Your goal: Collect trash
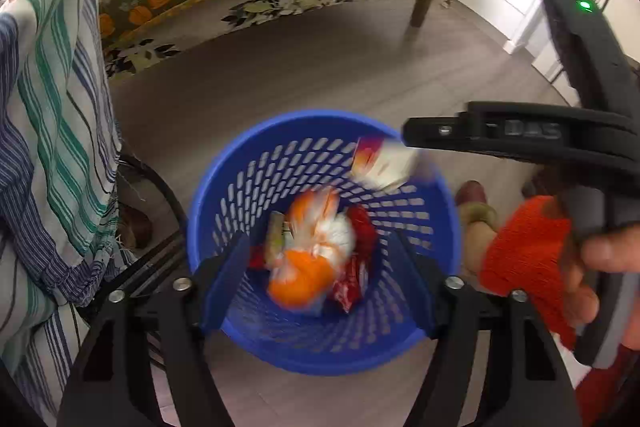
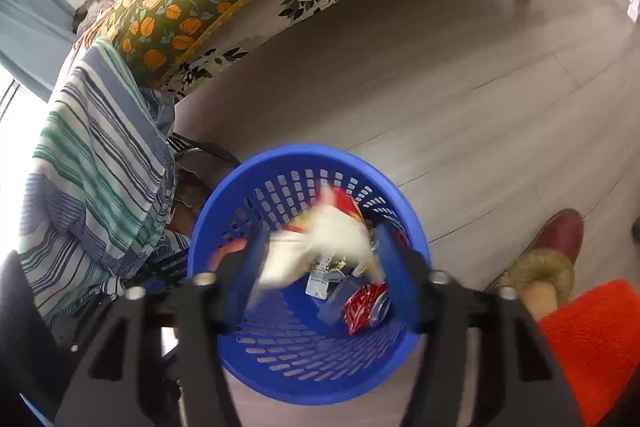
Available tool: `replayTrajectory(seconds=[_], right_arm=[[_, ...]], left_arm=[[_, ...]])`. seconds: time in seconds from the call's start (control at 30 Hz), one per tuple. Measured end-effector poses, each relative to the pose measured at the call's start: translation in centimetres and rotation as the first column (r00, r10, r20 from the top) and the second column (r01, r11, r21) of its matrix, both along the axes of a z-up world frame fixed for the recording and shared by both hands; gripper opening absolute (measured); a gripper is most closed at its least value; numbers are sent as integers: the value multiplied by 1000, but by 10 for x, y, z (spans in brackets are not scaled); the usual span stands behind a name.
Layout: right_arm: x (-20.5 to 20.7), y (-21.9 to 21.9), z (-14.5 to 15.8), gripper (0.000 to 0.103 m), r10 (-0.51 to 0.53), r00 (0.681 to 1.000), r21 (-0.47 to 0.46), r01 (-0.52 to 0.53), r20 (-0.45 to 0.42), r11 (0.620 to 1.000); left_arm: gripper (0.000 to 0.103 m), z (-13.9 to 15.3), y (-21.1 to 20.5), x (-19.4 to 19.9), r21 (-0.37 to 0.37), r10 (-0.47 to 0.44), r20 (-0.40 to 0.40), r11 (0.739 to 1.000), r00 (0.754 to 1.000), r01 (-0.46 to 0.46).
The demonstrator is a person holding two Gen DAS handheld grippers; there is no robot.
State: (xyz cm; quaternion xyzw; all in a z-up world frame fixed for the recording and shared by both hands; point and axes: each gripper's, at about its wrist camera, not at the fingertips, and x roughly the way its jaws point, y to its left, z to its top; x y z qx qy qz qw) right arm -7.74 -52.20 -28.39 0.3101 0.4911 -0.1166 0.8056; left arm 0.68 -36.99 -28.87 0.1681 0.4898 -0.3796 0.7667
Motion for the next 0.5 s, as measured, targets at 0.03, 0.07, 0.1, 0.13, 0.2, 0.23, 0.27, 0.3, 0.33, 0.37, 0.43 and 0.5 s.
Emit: replayTrajectory(seconds=[0.03, 0.07, 0.1, 0.13, 0.2, 0.23, 0.27, 0.3, 0.33, 0.37, 0.43, 0.5], right_arm=[[-5, -2, 2, 76, -23, 1000, -5, 23, 7, 1000], [-9, -4, 5, 83, -37, 999, -2, 37, 10, 999], [-16, -6, 11, 89, -58, 998, -15, 58, 22, 998], [-21, -6, 16, 89, -67, 997, -32, 68, 26, 997], [-34, -5, 36, 96, -81, 996, -77, 85, 44, 993], [-37, -4, 44, 99, -85, 995, -90, 90, 53, 992], [-40, -3, 52, 98, -89, 994, -100, 95, 69, 990], [-47, -1, 64, 99, -90, 991, -110, 100, 94, 989], [-56, 3, 78, 99, -92, 988, -127, 107, 120, 986], [-65, 7, 89, 99, -92, 986, -146, 113, 138, 983], [-80, 19, 113, 99, -85, 982, -210, 119, 167, 970], [-101, 37, 142, 98, -62, 973, -322, 133, 224, 937]], left_arm=[[74, 1, 1, -1, 2, 10, 2, 1000, 1000, -10], [79, 3, 3, -1, -6, 16, 1, 1000, 1000, -16], [82, 6, 6, -4, -23, 21, 6, 1000, 1000, -21], [84, 11, 9, -7, -31, 25, 16, 999, 1000, -24], [88, 26, 13, -17, -36, 28, 35, 999, 999, -27], [89, 36, 16, -22, -41, 33, 46, 999, 998, -31], [91, 47, 19, -27, -54, 36, 54, 998, 998, -33], [92, 56, 23, -33, -69, 34, 63, 997, 997, -29], [93, 68, 26, -39, -79, 33, 77, 997, 996, -26], [95, 77, 28, -43, -83, 31, 91, 996, 995, -24], [97, 100, 34, -52, -111, 18, 125, 994, 992, -4], [98, 123, 42, -63, -133, 21, 186, 991, 982, 4]])
